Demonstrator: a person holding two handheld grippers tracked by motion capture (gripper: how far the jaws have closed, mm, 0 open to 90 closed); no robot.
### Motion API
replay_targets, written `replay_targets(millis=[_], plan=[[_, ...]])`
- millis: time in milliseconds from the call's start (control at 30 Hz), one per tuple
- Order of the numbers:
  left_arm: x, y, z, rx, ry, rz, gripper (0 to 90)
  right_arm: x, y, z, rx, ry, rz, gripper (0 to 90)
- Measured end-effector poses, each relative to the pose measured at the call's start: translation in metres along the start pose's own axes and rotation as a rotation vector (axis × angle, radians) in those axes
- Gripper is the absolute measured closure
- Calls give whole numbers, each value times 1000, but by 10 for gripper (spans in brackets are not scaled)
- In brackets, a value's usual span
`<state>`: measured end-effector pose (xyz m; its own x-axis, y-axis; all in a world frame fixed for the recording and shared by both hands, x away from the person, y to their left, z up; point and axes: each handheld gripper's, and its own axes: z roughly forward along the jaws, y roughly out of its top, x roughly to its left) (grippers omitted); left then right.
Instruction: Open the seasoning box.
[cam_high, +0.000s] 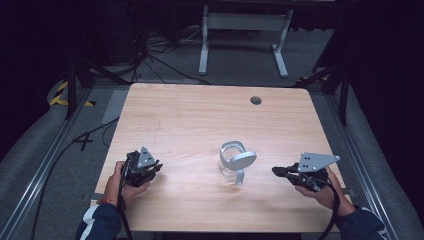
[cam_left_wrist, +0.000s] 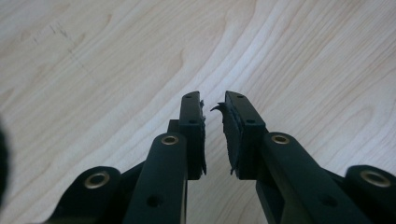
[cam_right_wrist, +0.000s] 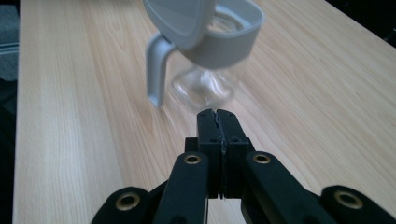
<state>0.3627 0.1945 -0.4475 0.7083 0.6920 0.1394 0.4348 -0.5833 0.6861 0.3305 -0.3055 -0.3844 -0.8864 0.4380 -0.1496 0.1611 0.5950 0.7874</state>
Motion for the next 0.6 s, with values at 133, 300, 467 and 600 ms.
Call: replay_targets(millis=[133, 300, 467, 600], plan=[[3, -10, 1, -4, -4, -23, 684, -7, -21, -7, 18, -39, 31, 874], [4, -18, 4, 12, -24, -73, 525, -19, -47, -14, 28, -116, 93, 750], [4, -25, 9, 28, -55, -96, 375, -31, -75, -22, 34, -170, 179, 565], [4, -29, 12, -7, -66, -133, 269, -35, -96, -25, 50, -184, 236, 475]])
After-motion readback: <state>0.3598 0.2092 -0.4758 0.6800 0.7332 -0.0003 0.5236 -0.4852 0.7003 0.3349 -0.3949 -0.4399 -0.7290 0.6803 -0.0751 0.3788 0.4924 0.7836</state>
